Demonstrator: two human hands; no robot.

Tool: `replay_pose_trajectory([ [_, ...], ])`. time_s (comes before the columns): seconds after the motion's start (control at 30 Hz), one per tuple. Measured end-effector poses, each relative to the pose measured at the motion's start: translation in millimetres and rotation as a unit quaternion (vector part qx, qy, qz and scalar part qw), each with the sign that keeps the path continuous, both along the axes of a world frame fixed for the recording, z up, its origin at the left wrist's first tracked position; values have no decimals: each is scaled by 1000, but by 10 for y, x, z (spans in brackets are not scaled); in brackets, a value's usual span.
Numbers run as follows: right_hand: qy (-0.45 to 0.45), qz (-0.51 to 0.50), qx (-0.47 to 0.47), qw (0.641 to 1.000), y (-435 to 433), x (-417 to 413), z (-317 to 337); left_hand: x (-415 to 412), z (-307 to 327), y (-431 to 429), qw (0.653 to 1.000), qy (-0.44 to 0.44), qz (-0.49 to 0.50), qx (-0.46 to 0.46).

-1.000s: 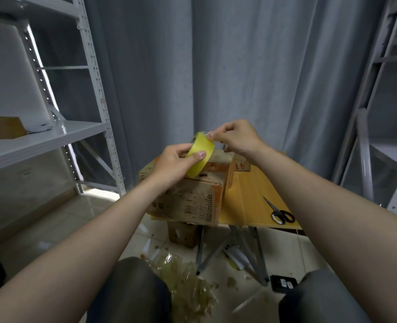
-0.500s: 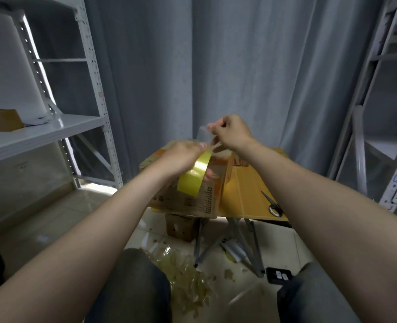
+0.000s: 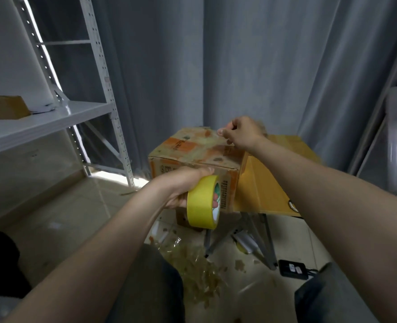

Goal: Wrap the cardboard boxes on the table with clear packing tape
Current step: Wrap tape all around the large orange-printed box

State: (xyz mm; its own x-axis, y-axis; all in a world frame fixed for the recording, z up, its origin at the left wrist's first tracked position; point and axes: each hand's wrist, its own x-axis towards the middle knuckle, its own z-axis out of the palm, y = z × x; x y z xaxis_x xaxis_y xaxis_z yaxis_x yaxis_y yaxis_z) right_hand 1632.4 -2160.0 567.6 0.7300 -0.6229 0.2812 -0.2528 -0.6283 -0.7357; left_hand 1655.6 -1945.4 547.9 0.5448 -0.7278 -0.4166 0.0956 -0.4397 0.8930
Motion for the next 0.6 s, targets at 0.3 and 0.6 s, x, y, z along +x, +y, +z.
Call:
replay_pose_trajectory([
  [0.3, 6, -23, -12, 1000, -208, 149, -259, 126, 28, -156, 998, -27, -19, 47],
  [0.6, 46, -61, -52, 996, -354, 230, -403, 270, -57, -232, 997, -34, -31, 63],
])
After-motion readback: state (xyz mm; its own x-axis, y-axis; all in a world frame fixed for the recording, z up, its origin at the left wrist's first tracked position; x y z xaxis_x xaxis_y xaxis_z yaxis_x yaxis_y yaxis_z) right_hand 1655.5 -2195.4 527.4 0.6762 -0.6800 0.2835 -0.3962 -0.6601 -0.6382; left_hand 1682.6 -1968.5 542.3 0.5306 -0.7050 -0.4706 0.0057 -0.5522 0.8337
